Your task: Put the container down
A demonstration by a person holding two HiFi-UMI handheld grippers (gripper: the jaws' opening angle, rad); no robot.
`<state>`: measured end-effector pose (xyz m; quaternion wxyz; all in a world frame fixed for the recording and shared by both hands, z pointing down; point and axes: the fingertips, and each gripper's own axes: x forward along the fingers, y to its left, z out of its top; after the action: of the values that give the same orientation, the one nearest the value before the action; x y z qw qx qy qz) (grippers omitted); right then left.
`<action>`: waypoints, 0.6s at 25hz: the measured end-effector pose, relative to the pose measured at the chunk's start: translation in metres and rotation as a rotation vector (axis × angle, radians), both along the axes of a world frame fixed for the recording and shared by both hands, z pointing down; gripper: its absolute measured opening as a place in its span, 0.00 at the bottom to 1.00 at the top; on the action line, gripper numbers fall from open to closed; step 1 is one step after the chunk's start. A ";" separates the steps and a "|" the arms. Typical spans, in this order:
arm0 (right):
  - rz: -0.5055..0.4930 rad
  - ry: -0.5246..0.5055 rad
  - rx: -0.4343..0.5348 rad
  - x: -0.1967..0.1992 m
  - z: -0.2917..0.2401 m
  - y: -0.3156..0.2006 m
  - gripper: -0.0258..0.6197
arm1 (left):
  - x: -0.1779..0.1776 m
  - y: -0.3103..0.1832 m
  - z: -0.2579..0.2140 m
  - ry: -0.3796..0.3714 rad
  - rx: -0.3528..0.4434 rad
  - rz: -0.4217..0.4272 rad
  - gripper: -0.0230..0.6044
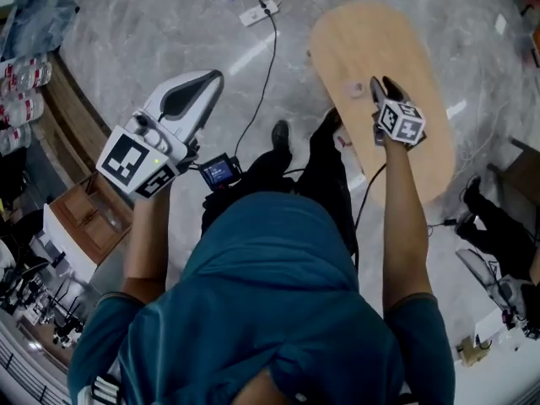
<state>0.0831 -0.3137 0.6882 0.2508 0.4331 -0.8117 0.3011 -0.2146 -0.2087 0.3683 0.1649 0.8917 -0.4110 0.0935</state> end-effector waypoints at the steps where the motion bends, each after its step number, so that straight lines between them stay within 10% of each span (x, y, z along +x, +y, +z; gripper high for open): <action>1: -0.004 -0.017 0.035 -0.004 -0.023 0.000 0.27 | -0.004 0.002 -0.003 -0.002 0.014 -0.004 0.03; 15: -0.113 -0.212 0.445 -0.074 -0.327 0.071 0.09 | -0.020 0.028 -0.056 0.034 0.179 0.033 0.03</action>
<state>0.0092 -0.2426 0.3609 0.0792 0.3977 -0.9027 0.1440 -0.2348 -0.1805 0.3119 0.0899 0.9109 -0.4002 0.0441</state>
